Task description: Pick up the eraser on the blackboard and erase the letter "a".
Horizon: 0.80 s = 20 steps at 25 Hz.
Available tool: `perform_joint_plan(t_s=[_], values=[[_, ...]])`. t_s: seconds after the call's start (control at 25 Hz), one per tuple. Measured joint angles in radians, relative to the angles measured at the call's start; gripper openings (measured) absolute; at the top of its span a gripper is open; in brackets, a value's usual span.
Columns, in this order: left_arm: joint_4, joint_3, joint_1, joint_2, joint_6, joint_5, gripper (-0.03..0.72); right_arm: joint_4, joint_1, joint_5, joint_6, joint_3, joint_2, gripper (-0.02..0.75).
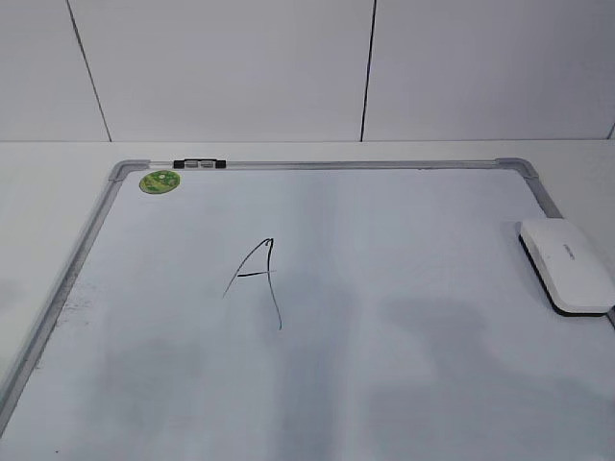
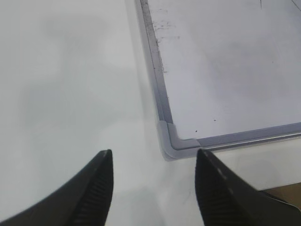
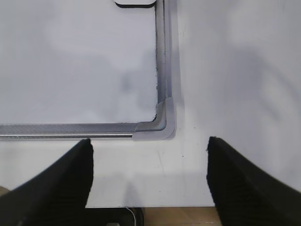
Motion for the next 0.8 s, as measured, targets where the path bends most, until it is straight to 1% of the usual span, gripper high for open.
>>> perform_joint_plan(t_s=[0.6,0.8], values=[[0.000,0.000,0.000,-0.004,0.000,0.000,0.417,0.000,0.000,-0.002,0.000,0.000,-0.005,0.593],[0.000,0.000,0.000,-0.096,0.000,0.000,0.413,0.000,0.000,-0.002,0.000,0.000,-0.120,0.593]])
